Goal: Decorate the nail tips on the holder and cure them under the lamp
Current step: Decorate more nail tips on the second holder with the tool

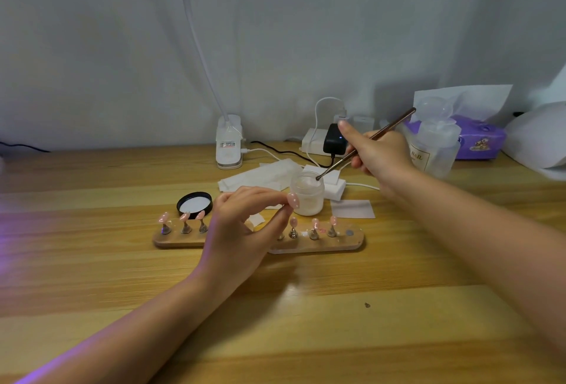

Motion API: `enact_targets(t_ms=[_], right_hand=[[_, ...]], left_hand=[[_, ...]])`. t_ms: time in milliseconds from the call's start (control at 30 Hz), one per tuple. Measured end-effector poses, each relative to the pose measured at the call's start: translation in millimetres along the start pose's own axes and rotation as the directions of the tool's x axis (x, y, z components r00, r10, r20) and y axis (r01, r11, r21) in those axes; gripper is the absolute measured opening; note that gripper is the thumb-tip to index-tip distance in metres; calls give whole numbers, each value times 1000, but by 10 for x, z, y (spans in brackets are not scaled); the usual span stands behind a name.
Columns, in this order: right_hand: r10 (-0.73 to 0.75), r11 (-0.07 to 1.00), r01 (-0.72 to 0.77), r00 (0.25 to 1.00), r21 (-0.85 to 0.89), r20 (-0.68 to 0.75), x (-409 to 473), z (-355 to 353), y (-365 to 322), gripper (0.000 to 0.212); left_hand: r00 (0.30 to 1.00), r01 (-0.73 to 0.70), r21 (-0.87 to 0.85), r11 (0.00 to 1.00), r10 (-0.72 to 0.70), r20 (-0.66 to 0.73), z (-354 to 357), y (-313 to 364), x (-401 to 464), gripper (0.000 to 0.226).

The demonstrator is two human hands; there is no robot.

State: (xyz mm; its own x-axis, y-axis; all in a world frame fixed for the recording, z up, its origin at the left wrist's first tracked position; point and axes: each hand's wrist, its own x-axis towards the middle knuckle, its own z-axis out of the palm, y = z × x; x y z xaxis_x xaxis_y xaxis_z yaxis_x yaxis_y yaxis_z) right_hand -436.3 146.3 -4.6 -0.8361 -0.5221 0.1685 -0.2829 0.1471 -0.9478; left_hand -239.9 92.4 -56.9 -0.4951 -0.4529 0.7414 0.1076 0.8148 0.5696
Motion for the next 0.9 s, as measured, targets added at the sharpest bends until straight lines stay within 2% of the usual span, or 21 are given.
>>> enact_targets(t_ms=[67,233,333,433,533,633,700,800,900], right_hand=[[-9,1000,9,1000,-4,-11,-6,-18,17,39],[-63,998,64,995,12,-83,-31,-93,37,39],[-111,990,121,986,73,-128,-112,-150,8,39],[-237,947,252,967,199,-95,-358,-173,23,39],[-437,855,432,898,288,-51,-673,-168,142,36],[-656,746,643,754,171,27,-862,-167,310,32],[-699,715,696,710,66,85,-906,-167,364,24],[-675,734,679,729,6,110,-919,-173,373,9],[-620,784,620,778,35,103,-939,-184,383,27]], left_hand=[[1000,-3,-1,1000,3,4,-1,-1,2,29],[1000,-14,13,1000,14,-7,-7,7,-6,20],[1000,-13,40,999,14,-17,3,6,-6,24],[1000,-22,37,999,22,-7,2,7,-4,22],[1000,-13,17,1000,13,12,-7,13,-4,20],[999,-5,18,1000,4,40,-17,27,-8,19],[999,-14,28,1000,12,50,-16,30,-10,15],[999,-15,51,999,12,53,-14,28,-14,16],[998,-21,66,998,17,58,-9,15,-21,16]])
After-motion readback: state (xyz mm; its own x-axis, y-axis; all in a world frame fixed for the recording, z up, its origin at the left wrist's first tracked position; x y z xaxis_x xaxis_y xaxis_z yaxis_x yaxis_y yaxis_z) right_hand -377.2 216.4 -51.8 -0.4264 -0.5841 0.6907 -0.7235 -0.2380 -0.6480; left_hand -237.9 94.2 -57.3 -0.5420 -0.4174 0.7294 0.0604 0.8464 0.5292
